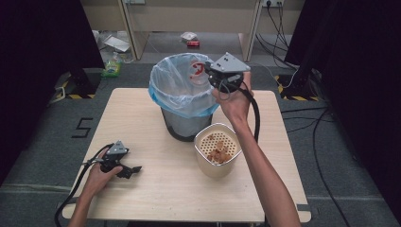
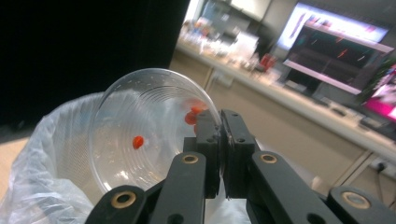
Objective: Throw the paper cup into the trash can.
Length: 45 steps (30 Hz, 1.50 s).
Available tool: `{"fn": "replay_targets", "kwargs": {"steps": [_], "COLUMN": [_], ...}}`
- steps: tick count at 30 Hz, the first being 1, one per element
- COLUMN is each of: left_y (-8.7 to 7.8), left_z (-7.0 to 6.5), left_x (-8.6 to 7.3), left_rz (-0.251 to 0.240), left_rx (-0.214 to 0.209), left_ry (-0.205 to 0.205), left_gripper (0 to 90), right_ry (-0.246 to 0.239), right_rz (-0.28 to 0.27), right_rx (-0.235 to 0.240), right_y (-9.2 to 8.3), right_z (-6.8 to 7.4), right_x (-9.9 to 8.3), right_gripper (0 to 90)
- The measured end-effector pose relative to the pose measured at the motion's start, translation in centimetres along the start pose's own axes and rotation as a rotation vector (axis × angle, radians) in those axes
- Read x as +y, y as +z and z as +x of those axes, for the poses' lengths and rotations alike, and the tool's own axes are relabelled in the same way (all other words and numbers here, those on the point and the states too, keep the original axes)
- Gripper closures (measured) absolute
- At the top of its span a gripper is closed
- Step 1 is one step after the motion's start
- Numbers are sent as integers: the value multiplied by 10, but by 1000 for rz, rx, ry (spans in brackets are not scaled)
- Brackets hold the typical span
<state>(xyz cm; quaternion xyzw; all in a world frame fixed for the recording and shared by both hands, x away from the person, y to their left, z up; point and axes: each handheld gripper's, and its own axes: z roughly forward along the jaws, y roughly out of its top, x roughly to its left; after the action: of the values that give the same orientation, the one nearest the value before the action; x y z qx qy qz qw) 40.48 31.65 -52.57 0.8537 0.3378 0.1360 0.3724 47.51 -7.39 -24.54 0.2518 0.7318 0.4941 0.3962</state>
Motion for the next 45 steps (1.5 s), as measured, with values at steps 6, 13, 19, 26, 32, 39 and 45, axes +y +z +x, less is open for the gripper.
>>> {"fn": "replay_targets", "kwargs": {"steps": [6,13,19,26,32,39,45], "left_y": [0,0,0,0,0,0,0], "left_z": [0,0,0,0,0,0,0], "left_x": [0,0,0,0,0,0,0], "left_rz": [0,0,0,1,1,1,0], "left_rx": [0,0,0,0,0,0,0], "left_ry": [0,0,0,0,0,0,0], "left_gripper": [0,0,0,0,0,0,0], "right_ry": [54,100,127,162,193,188,210], "right_rz": [12,-15,14,77,126,208,246], "right_rx": [1,-18,-32,-57,-61,-100,-107], "right_y": [19,1,-19,-54,-72,-94,-111], "right_z": [-6,-21,-38,-60,-68,-73,-74], "right_x": [-3,-7,-21,-57,-83,-123,-148], "right_gripper": [760,705,661,601,535,473,441]}}
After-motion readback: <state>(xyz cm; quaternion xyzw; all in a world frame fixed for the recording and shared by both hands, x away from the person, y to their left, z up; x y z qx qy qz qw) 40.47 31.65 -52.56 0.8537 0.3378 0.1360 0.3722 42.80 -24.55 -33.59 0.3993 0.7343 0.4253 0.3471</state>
